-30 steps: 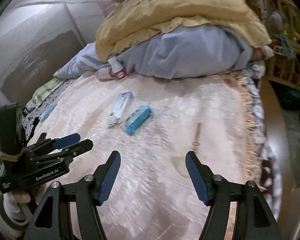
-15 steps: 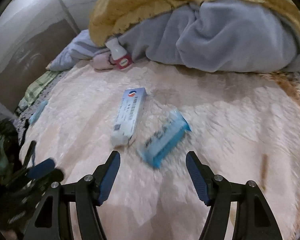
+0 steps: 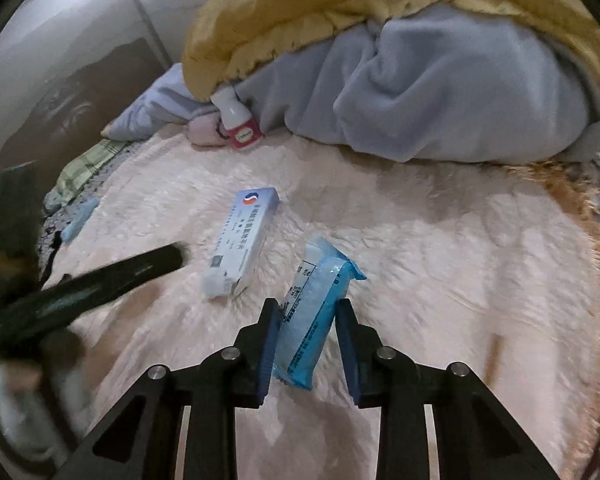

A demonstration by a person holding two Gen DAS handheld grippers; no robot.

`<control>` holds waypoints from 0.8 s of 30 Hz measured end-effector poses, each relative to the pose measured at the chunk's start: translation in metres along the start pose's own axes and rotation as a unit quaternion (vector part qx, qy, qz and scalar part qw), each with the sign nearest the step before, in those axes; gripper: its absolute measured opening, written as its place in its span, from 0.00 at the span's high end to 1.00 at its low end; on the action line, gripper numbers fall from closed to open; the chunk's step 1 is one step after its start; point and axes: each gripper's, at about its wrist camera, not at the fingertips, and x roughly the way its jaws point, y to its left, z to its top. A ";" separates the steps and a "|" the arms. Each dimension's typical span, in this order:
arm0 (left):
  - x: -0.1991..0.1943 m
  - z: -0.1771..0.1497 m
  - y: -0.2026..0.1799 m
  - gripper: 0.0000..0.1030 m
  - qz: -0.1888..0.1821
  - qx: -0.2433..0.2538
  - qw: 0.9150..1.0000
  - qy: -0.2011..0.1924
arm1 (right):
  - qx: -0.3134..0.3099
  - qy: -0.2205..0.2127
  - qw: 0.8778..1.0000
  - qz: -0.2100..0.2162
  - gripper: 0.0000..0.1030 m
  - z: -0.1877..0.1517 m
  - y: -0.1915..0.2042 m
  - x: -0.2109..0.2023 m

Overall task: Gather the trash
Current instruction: 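Grasp the white medicine box with the left gripper while the right gripper grasps the blue snack packet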

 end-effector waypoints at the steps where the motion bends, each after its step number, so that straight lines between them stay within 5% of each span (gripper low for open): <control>1: 0.009 0.003 -0.005 0.40 0.007 0.005 1.000 0.003 | 0.001 -0.002 1.000 0.001 0.73 -0.002 -0.001 -0.004; 5: 0.039 0.011 -0.011 0.40 0.049 0.016 0.999 0.016 | 0.000 -0.003 1.000 0.009 0.73 -0.013 -0.002 -0.017; 7: 0.049 0.013 -0.008 0.42 0.038 0.010 0.999 0.020 | -0.002 -0.005 1.000 0.008 0.73 -0.015 -0.001 -0.020; 10: 0.046 0.009 -0.009 0.81 0.018 0.013 0.999 0.026 | -0.004 -0.011 1.000 0.012 0.73 -0.022 -0.001 -0.028; 11: 0.043 0.007 -0.010 0.84 0.020 0.016 0.999 0.027 | -0.004 -0.009 1.000 0.011 0.73 -0.023 -0.002 -0.028; 16: 0.012 -0.010 -0.009 0.85 0.002 0.021 1.000 0.019 | 0.001 0.009 1.000 -0.011 0.70 -0.026 0.001 -0.016; 18: 0.001 -0.017 -0.008 0.85 -0.008 0.018 1.000 0.018 | 0.003 0.008 1.000 -0.021 0.37 -0.026 0.003 -0.013; 19: -0.006 -0.021 -0.006 0.85 -0.011 0.017 1.000 0.018 | 0.004 0.008 1.000 -0.024 0.35 -0.026 0.005 -0.011; 22: -0.016 -0.036 0.000 0.85 -0.017 0.015 0.999 0.025 | 0.006 0.025 0.999 -0.043 0.35 -0.023 0.006 0.017; 23: -0.019 -0.039 0.003 0.85 -0.023 0.010 0.999 0.027 | 0.007 0.032 0.999 -0.042 0.40 -0.022 0.006 0.027; 24: -0.023 -0.042 0.006 0.85 -0.028 0.005 0.999 0.030 | 0.007 0.040 0.998 -0.042 0.55 -0.024 0.005 0.036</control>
